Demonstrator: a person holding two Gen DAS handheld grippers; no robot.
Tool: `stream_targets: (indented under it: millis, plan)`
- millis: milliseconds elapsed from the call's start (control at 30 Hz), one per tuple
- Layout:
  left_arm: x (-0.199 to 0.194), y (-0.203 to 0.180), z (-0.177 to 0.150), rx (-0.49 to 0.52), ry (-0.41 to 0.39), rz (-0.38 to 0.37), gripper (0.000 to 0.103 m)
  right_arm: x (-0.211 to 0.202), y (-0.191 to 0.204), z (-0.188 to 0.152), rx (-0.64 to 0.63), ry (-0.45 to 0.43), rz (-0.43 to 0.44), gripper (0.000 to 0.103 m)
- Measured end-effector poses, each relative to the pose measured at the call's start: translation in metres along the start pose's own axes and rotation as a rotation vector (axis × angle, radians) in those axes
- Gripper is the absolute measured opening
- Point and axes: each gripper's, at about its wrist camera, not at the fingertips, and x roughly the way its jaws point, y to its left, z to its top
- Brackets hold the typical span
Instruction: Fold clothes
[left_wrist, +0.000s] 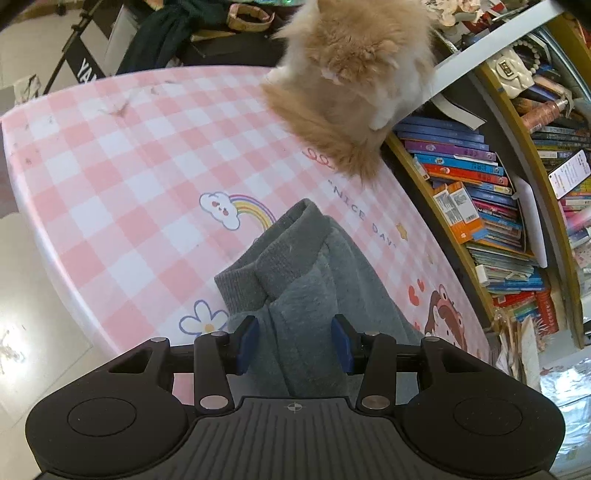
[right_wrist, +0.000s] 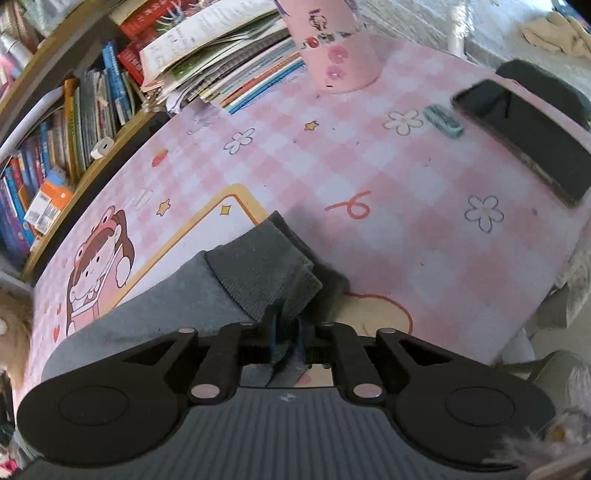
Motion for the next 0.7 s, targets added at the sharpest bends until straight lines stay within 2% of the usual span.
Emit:
stream_targets:
  millis: [67,233,300,333,367,400,433,600,700]
  plan:
    - [0.0,-0.002,-0.001,0.004,-0.006,0.011,0.043,-0.004,0.003,0.001,-0.029,0.0,-0.005,0.019]
    - [0.008,-0.007,-0.006,-0.002,-0.001,0.044,0.042,-0.008,0.011,-0.011,-0.049,0.01,0.03,0.024]
    - [0.014,-0.012,-0.006,0.006,-0.004,0.05,0.038,-0.005,0.011,-0.012,-0.051,0.012,0.028,0.024]
    - [0.017,-0.015,-0.006,0.017,-0.008,0.048,0.036,-0.003,0.011,-0.012,-0.053,0.011,0.021,0.02]
    - [0.019,-0.018,-0.006,0.028,-0.012,0.046,0.015,-0.001,0.011,-0.012,-0.055,0.011,0.014,0.018]
    - [0.021,-0.022,-0.005,0.039,-0.016,0.044,0.005,0.001,0.01,-0.012,-0.056,0.01,0.007,0.017]
    - [0.019,-0.029,-0.003,0.064,-0.028,0.041,0.005,0.002,0.01,-0.012,-0.063,0.01,0.006,0.016]
    - [-0.053,-0.062,0.007,0.159,-0.196,-0.19,0.005,0.001,0.009,-0.012,-0.084,0.015,0.008,0.014]
    - [-0.027,-0.024,-0.004,0.108,-0.113,-0.096,0.005,0.0,0.007,-0.013,-0.079,0.013,0.015,0.013]
